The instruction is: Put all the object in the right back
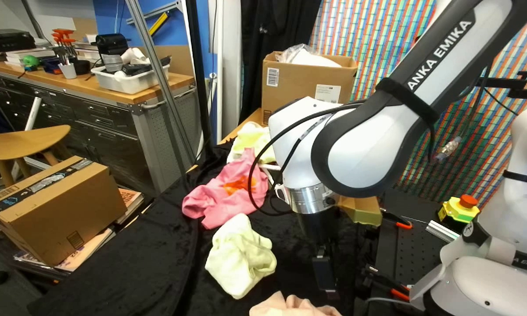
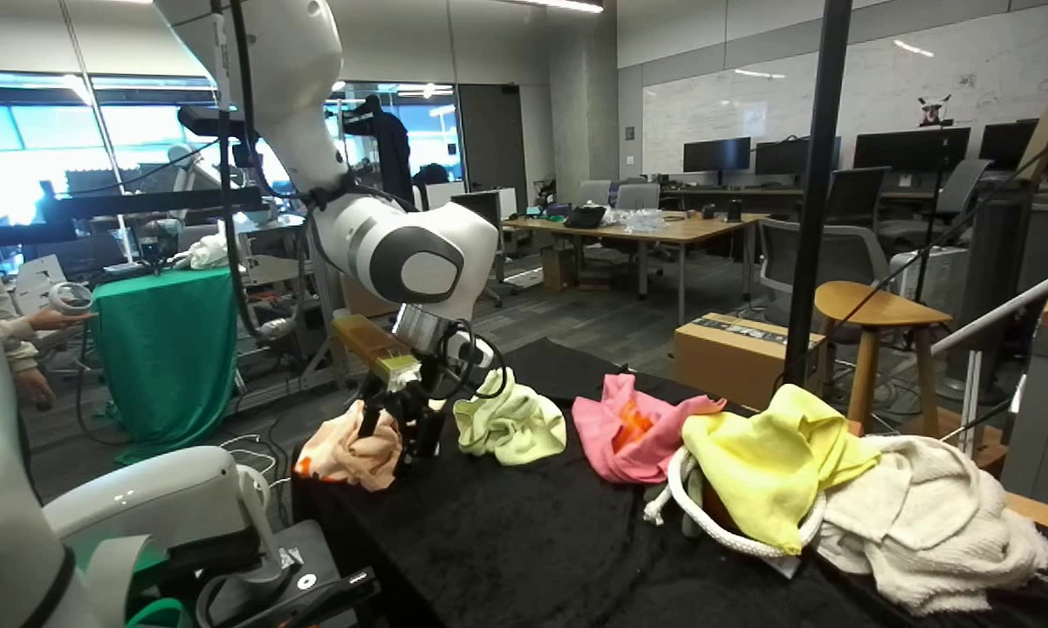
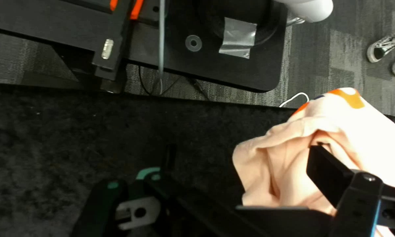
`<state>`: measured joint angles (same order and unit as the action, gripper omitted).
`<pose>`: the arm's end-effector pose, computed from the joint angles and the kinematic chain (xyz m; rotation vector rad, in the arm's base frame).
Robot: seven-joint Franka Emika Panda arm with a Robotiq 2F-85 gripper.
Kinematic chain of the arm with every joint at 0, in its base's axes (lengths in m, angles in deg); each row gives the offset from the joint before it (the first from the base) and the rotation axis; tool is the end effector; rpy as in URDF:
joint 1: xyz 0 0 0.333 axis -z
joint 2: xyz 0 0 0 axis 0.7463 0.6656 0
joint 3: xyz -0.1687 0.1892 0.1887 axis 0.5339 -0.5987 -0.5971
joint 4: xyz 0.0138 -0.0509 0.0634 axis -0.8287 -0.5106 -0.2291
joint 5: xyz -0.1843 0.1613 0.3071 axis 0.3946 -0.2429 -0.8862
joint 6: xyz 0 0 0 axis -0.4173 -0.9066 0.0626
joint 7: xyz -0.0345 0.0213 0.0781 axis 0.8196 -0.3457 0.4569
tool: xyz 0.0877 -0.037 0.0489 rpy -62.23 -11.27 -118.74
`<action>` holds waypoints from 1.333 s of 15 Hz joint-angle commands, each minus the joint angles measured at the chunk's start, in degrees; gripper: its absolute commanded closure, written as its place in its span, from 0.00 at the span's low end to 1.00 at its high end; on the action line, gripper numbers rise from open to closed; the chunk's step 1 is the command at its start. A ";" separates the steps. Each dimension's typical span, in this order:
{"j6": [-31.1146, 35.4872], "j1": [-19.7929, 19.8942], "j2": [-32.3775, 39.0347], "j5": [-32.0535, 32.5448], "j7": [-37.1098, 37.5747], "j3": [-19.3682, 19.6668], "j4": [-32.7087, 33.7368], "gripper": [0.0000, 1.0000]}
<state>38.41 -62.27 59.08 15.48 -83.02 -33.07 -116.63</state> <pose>0.3558 0.2253 0.2184 -2.8701 -0.3880 0.6384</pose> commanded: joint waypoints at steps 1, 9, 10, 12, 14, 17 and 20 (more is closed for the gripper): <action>3.37 -1.76 0.57 -5.86 -2.14 -2.15 0.23 0.00; 12.53 -5.36 3.83 -5.59 -1.53 -5.56 1.43 0.00; 13.61 -5.56 4.64 -5.05 -1.37 -5.61 1.60 0.00; 15.27 -5.63 5.71 -4.62 -1.50 -5.82 1.74 0.00; 16.19 -5.37 6.81 -4.72 -1.68 -6.05 2.02 0.00; 16.61 -4.87 7.88 -5.84 -2.36 -6.54 2.76 0.00; 16.54 -4.62 8.78 -6.61 -2.85 -7.02 4.20 0.00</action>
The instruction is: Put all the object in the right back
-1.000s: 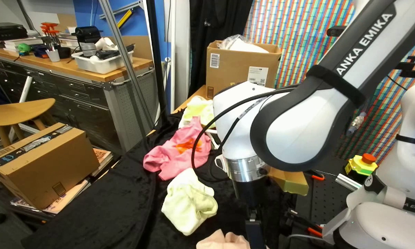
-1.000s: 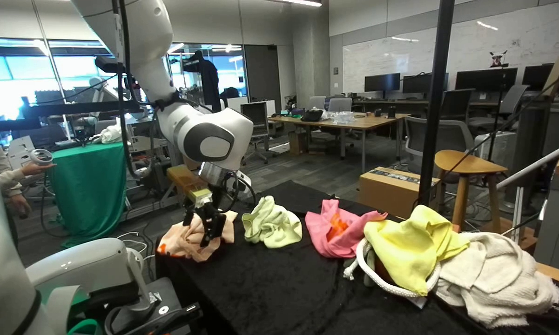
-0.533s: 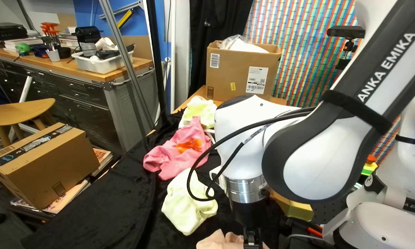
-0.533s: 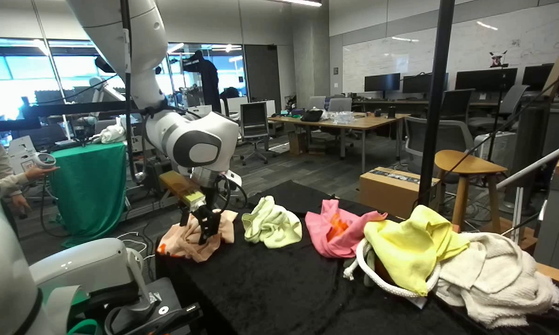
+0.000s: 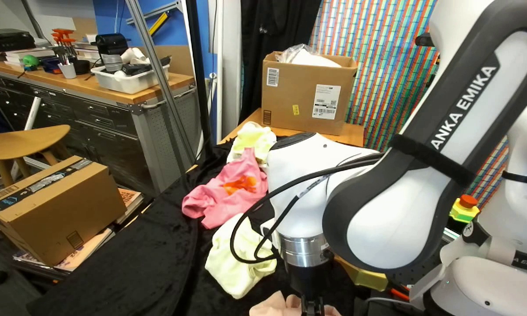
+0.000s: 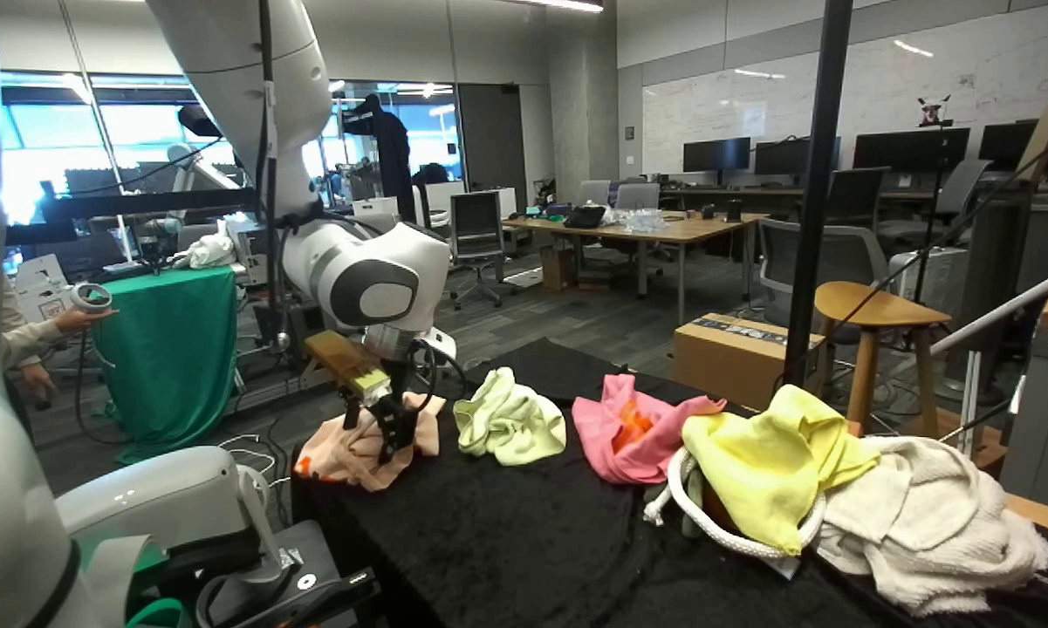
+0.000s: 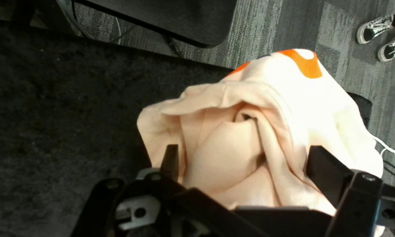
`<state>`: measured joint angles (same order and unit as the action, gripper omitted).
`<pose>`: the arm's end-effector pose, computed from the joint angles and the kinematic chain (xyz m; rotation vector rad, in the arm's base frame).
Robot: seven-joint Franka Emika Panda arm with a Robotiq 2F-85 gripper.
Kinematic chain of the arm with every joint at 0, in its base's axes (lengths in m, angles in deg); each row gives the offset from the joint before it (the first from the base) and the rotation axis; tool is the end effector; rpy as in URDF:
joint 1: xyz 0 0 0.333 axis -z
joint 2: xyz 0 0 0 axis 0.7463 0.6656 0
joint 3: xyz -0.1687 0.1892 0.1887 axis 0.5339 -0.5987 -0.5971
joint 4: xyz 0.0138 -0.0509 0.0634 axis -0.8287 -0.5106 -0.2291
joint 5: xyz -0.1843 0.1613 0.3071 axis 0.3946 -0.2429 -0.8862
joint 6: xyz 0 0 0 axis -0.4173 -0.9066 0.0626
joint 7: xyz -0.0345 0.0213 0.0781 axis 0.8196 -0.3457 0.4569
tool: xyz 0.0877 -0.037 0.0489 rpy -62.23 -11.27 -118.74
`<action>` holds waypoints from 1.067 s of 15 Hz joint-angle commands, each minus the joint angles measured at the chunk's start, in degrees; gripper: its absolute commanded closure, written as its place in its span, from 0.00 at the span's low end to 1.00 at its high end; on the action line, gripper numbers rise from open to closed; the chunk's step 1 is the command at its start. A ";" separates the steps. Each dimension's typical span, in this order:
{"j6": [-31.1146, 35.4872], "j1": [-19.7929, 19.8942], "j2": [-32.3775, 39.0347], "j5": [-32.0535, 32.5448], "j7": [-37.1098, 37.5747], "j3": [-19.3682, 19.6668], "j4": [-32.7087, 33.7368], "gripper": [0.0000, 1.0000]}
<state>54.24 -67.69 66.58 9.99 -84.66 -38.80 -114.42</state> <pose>0.3371 0.3050 0.1921 -2.8168 -0.5205 0.4196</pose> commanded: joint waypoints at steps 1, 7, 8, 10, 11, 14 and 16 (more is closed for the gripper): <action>0.77 0.76 1.57 -1.05 -1.15 -1.37 2.46 0.00; -0.17 0.92 3.91 -1.53 -0.73 -2.00 5.63 0.00; -0.12 0.97 4.42 -1.58 -0.68 -2.01 6.01 0.00; -0.13 1.18 5.29 -1.70 -0.86 -2.13 6.53 0.00; -0.16 1.32 5.61 -1.78 -0.91 -2.22 6.68 0.00; -0.11 1.64 6.33 -1.84 -0.85 -2.33 6.91 0.00; -0.62 2.08 6.46 -2.19 -1.11 -2.53 7.05 0.26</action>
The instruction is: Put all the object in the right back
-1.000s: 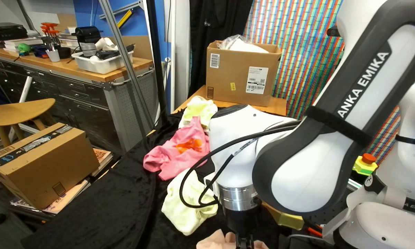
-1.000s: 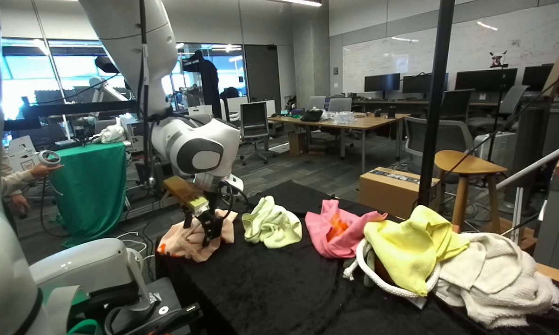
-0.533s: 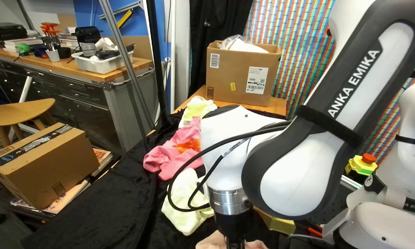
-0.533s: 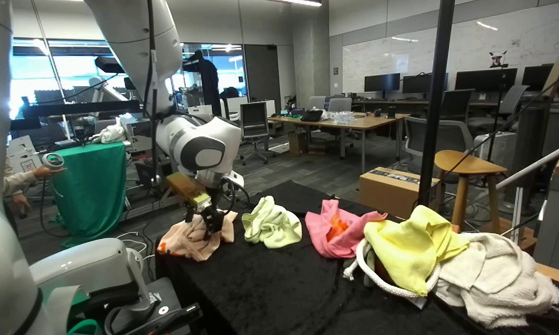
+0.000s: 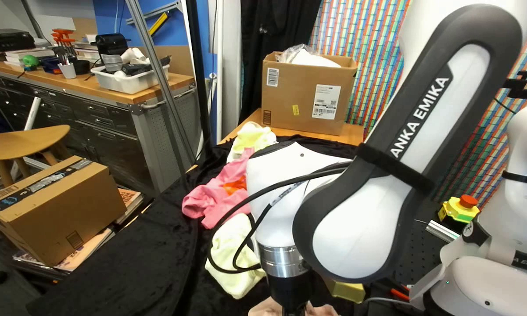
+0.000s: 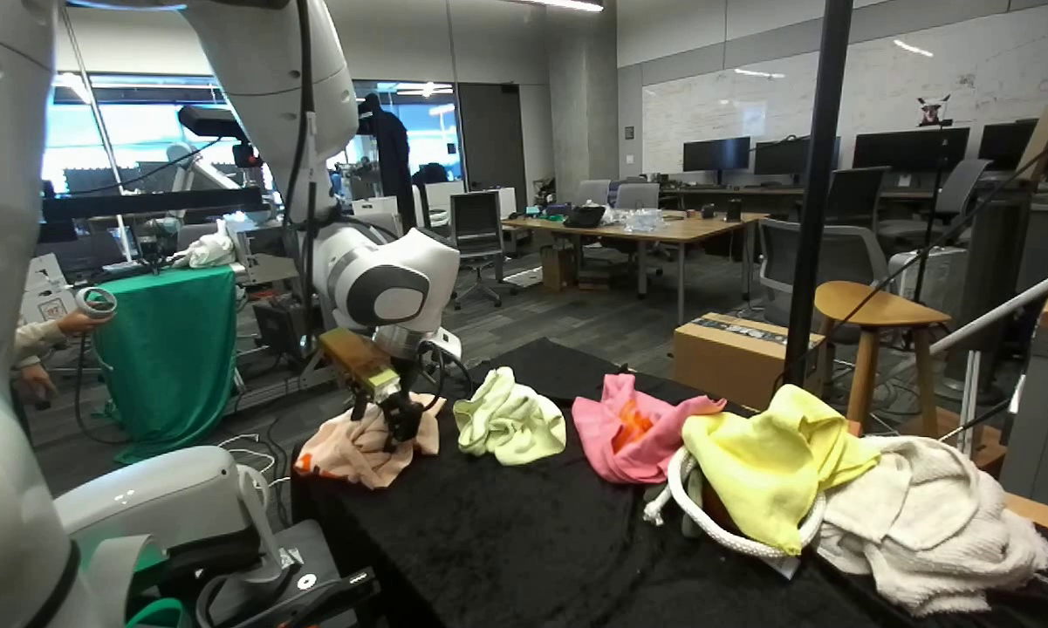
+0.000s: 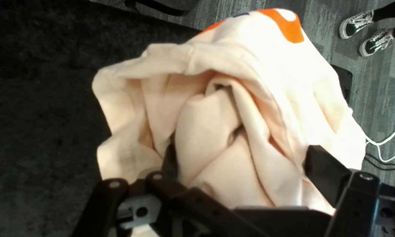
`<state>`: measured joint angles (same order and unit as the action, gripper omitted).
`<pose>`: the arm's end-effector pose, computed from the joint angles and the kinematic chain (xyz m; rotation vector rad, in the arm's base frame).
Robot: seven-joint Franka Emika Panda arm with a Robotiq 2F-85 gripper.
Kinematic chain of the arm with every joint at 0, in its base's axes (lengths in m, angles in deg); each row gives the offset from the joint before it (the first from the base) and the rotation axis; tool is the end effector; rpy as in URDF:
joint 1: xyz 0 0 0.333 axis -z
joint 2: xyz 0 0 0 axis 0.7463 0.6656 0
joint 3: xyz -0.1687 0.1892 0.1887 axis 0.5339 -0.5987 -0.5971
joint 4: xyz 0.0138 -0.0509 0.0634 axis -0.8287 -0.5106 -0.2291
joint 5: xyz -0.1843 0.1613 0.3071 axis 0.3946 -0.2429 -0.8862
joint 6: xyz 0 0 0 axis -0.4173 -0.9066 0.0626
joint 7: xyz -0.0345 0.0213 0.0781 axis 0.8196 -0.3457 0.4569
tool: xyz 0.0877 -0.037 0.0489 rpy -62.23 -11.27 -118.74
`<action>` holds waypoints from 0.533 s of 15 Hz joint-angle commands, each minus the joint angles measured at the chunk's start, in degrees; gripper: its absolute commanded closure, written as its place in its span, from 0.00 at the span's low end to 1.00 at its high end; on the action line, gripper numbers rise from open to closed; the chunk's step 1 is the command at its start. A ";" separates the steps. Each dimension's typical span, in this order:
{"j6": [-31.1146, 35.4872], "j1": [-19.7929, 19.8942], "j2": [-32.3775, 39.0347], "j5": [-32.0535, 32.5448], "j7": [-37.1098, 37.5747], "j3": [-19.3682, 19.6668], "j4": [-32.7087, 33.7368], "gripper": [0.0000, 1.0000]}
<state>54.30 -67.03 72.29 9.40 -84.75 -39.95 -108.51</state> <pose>0.3565 0.3302 0.1818 -2.7693 -0.5028 0.4300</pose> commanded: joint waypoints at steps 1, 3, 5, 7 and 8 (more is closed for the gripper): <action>-0.80 1.51 0.60 -1.59 -0.87 -1.40 1.10 0.35; -1.17 1.72 0.07 -1.48 -0.67 -1.39 0.89 0.53; -1.84 2.28 -0.67 -1.94 -0.98 -1.58 0.75 0.68; -3.14 3.05 -1.85 -2.79 -1.52 -1.90 0.59 0.84; -3.67 3.39 -2.43 -3.23 -1.76 -2.06 0.54 0.93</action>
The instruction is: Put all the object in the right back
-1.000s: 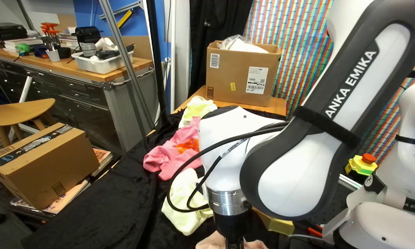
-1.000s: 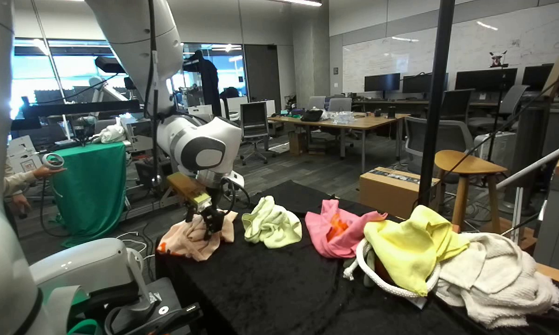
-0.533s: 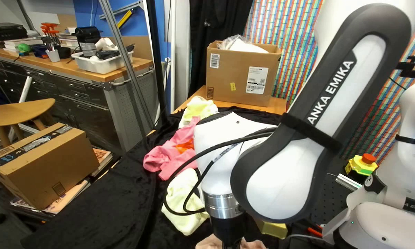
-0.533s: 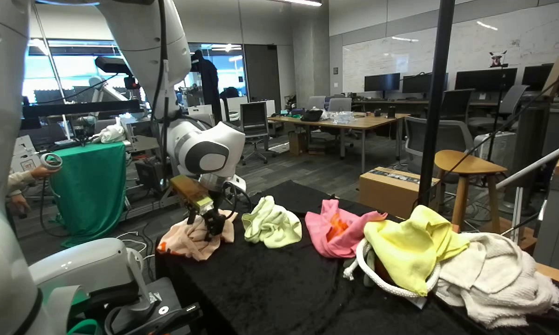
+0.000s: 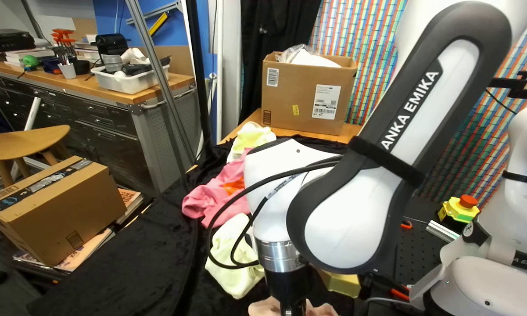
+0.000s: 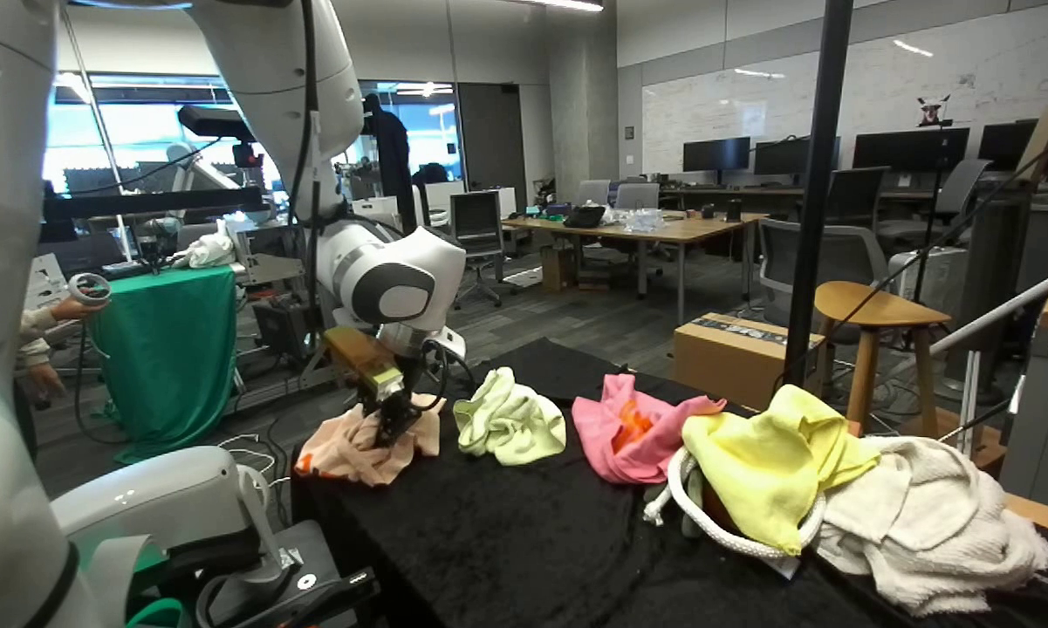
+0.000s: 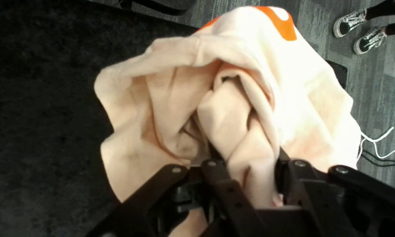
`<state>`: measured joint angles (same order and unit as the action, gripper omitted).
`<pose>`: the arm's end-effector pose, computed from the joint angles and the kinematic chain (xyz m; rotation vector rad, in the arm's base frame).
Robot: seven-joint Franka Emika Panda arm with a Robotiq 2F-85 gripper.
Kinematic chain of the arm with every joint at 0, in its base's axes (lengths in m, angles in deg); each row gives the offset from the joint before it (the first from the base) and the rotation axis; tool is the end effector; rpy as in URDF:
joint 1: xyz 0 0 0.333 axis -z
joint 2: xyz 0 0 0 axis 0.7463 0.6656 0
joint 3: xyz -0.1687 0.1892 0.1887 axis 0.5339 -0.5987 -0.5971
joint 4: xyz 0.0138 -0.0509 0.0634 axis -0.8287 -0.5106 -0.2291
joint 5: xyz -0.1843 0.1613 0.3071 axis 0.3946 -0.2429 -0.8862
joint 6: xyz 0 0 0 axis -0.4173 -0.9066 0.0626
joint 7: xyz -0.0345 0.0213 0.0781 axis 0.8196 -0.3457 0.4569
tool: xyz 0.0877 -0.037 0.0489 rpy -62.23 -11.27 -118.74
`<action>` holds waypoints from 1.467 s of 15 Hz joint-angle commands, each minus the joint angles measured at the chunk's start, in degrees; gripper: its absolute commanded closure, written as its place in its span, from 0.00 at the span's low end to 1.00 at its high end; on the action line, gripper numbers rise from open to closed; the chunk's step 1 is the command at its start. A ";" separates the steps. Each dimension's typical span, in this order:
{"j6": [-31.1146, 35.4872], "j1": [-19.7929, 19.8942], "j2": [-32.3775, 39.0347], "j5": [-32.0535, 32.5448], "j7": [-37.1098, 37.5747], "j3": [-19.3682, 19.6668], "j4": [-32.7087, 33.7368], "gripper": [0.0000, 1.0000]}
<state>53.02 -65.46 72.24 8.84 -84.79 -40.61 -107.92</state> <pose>0.3627 0.3270 0.1850 -2.7580 -0.4735 0.4453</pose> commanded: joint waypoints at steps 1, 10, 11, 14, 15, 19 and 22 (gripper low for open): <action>-3.05 2.16 -3.35 -3.20 -2.04 -1.55 -0.32 0.94; -7.09 3.64 -11.69 -11.53 -8.83 0.54 -2.93 0.98; -7.15 3.83 -12.93 -11.96 -9.21 1.13 -3.56 0.98; -7.60 4.95 -17.20 -13.30 -9.62 3.87 -5.61 0.98; -8.20 5.53 -18.45 -13.97 -10.32 5.08 -6.03 0.98; -11.68 8.61 -22.39 -13.31 -13.30 11.62 -5.72 0.98; -18.04 12.20 -24.82 -10.57 -15.84 17.60 -3.08 0.98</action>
<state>41.29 -56.24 51.33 -3.22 -97.81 -27.57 -112.70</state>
